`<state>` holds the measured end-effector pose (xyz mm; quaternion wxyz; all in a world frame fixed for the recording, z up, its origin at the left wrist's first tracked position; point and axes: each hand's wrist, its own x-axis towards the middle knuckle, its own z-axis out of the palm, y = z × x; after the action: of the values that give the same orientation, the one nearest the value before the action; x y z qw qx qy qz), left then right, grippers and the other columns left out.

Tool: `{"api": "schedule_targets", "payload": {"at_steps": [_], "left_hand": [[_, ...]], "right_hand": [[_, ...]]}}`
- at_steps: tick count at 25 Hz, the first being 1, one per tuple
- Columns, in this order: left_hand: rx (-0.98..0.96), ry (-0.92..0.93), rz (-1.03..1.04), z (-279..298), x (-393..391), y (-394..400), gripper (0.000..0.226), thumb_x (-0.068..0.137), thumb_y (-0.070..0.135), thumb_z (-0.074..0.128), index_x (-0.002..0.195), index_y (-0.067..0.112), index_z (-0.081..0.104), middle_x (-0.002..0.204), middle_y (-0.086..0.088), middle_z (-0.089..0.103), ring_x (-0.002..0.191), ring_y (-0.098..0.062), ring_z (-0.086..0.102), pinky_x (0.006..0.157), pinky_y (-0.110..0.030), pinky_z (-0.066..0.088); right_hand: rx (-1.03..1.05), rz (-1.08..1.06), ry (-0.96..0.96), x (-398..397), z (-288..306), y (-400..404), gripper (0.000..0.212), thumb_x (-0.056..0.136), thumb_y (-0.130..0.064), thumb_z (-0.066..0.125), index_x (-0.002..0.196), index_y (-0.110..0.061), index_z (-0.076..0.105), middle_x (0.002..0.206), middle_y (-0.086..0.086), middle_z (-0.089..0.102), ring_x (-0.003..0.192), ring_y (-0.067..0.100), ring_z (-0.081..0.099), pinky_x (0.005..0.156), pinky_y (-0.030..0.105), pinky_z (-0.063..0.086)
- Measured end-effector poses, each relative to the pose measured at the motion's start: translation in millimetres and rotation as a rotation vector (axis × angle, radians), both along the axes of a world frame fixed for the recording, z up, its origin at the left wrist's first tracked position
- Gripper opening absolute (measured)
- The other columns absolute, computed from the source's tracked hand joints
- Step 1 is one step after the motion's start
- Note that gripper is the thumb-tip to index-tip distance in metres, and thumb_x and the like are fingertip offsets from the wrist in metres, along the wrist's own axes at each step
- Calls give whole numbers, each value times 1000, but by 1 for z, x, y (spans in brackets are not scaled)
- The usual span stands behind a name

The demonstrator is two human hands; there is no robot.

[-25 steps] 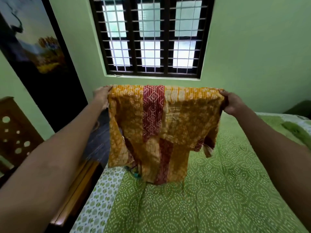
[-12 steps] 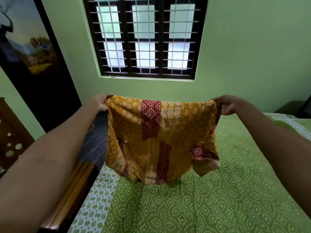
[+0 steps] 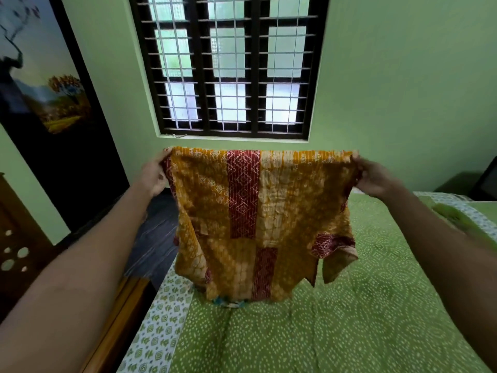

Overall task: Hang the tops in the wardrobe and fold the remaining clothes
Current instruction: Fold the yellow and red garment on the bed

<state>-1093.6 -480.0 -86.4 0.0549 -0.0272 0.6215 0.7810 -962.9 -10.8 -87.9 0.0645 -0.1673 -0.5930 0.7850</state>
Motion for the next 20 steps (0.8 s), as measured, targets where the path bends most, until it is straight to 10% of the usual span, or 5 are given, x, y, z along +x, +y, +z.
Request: {"api": "schedule_targets", "payload": {"at_steps": [3, 6, 9, 13, 20], "left_hand": [[-41, -122, -4, -23, 3, 0, 11, 93, 17, 55, 98, 7, 60, 80, -1, 63, 58, -5, 60, 43, -12, 43], [-56, -188, 63, -38, 1, 0, 27, 93, 9, 53, 119, 0, 52, 82, -4, 56, 69, -9, 55, 48, -10, 47], [-237, -355, -19, -46, 11, 6, 23, 95, 10, 44, 73, 7, 48, 66, -7, 46, 52, -15, 52, 39, -17, 46], [-466, -527, -184, -65, 24, 14, 41, 89, 16, 41, 49, 10, 35, 34, -6, 36, 35, -19, 40, 55, -27, 41], [-672, -666, -255, -104, 23, 12, 41, 93, 21, 52, 54, 10, 48, 45, -3, 46, 38, -16, 46, 45, -23, 46]], "right_hand": [[9, -45, -170, 1, -29, -5, 19, 96, -10, 44, 79, -11, 51, 64, 2, 52, 42, 9, 55, 49, 21, 47], [-129, -110, -261, 2, -40, -2, 20, 95, -11, 42, 77, -7, 49, 56, 5, 52, 53, 16, 53, 50, 22, 52], [134, 12, -586, 10, -50, -6, 27, 88, -24, 62, 90, 0, 51, 61, 9, 54, 58, 23, 57, 60, 33, 55], [531, 200, -810, 18, -65, -14, 28, 93, -8, 50, 66, 1, 51, 43, 11, 57, 34, 19, 56, 35, 29, 50], [-46, 1, -560, 32, -84, -6, 16, 94, -4, 44, 79, 1, 49, 64, 11, 50, 55, 22, 54, 41, 26, 51]]}}
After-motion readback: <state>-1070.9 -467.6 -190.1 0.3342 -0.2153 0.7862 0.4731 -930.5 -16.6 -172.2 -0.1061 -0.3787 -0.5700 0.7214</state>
